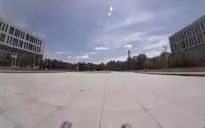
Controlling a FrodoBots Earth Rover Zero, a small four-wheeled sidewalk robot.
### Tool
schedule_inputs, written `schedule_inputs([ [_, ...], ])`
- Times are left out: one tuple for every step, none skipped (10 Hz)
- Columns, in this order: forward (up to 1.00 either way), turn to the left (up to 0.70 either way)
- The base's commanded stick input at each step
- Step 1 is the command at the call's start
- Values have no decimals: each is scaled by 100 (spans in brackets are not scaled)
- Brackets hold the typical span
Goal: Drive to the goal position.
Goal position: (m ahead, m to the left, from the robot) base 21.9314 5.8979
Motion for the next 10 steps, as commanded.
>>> schedule_inputs([
  [70, 0],
  [70, 0],
  [70, 0],
  [70, 0],
  [70, 0],
  [70, 0],
  [70, 0],
  [70, 0],
  [70, 0],
  [70, 0],
])
